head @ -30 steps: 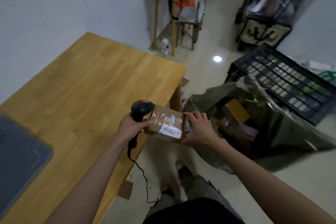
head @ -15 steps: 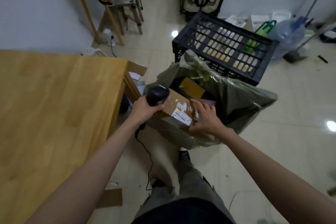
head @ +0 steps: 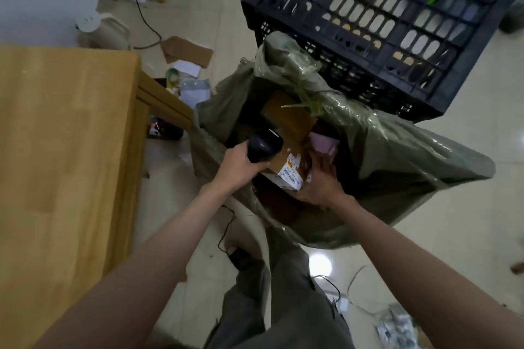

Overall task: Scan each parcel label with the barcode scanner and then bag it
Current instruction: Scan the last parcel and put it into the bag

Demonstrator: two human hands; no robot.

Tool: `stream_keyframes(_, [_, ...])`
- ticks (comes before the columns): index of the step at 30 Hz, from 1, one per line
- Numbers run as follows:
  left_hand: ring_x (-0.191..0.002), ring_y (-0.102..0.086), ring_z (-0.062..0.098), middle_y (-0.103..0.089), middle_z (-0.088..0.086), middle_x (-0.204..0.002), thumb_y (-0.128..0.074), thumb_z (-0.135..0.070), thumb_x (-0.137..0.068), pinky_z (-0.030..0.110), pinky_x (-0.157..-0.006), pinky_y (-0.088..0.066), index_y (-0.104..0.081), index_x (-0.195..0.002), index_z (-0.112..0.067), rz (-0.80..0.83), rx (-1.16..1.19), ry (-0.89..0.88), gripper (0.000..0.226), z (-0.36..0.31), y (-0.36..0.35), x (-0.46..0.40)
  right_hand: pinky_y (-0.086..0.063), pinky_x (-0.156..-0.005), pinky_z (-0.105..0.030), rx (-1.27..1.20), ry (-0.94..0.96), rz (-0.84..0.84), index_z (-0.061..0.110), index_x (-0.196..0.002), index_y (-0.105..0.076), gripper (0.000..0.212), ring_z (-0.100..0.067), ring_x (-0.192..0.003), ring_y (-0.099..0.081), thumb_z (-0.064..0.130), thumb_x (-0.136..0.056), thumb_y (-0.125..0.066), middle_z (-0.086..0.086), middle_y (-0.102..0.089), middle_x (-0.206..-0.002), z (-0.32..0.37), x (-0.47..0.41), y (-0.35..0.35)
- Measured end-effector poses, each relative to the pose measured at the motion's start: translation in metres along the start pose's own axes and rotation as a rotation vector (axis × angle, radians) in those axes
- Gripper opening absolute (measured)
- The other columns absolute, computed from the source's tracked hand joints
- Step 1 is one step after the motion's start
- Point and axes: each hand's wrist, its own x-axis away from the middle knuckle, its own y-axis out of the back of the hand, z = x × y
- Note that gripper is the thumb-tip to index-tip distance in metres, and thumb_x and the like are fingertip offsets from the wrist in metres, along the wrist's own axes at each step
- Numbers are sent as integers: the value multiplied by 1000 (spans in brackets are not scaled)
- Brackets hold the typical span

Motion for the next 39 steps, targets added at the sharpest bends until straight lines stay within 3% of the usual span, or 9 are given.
stream_keyframes(3, [-123,-57,22,-65,5,-129,-80,-22,-81,20,-91,-37,-61,-128,-15,86,-59,61,50,18,-23,-17,-24,-120,-48,-2,-104,166,24,-158,-4,131,-38,-149,-14,43,-59,-88,-11,-16,-160,-22,-14,-29])
stream_keyframes(6, [-124,-56,22,-64,4,-128,-78,-21,-83,22,-92,-39,-60,-126,-17,153,-79,101,47,33,-41,-29,-39,-112,-47,-15,-149,306,38,-152,-11,129,-33,-142,-33,52,-44,-80,-7,-33,-152,-44,-33,-48])
stream_keyframes(11, [-116,-60,30,-66,10,-124,-74,-23,-85,35,-92,-48,-59,-127,-18,140,-180,193,45,58,-49,-41,-41,-109,-40,-18,-223,254,19,-148,-40,75,-30,-134,-47,36,-85,-75,-10,-49,-147,-40,-60,-54])
stream_keyframes(16, [-115,-61,33,-66,12,-120,-73,-25,-87,43,-95,-51,-58,-126,-17,187,-251,249,43,73,-50,-41,-32,-114,-51,-6,-191,175,23,-156,-14,100,-32,-145,-31,49,-80,-75,-9,-30,-157,-19,-64,-73])
stream_keyframes(23, [-114,-61,32,-68,11,-118,-74,-22,-85,44,-98,-50,-60,-124,-17,178,-230,245,41,88,-48,-35,-44,-104,-48,161,-211,38,18,-153,-18,84,-32,-141,-37,38,-90,-69,-10,-35,-153,-23,-66,-80])
stream_keyframes(27, [-111,-62,27,-67,9,-115,-76,-20,-83,33,-90,-48,-63,-117,-14,130,-177,222,37,87,-42,-27,-35,-111,-49,22,-409,129,16,-158,-3,96,-35,-148,-22,37,-91,-69,-14,-20,-161,-10,-68,-73])
stream_keyframes(30, [-108,-61,27,-62,10,-113,-77,-19,-81,30,-84,-44,-63,-113,-14,87,-159,196,35,78,-35,-16,-31,-115,-50,13,-365,68,13,-157,-11,97,-38,-146,-23,37,-87,-74,-17,-21,-158,8,-57,-65])
stream_keyframes(33, [-107,-59,27,-59,10,-112,-76,-18,-81,34,-85,-46,-62,-111,-14,49,-136,188,33,63,-22,-1,-38,-108,-49,-10,-257,-69,12,-147,-34,77,-38,-136,-35,35,-86,-73,-15,-35,-148,27,-30,-47])
stream_keyframes(39, [-95,-52,16,-52,1,-103,-76,-18,-80,28,-82,-40,-55,-95,-24,-30,-9,147,26,38,22,48,-50,-86,-31,-296,-107,74,13,-113,-65,20,-22,-107,-62,22,-96,-63,-4,-65,-108,84,42,-9])
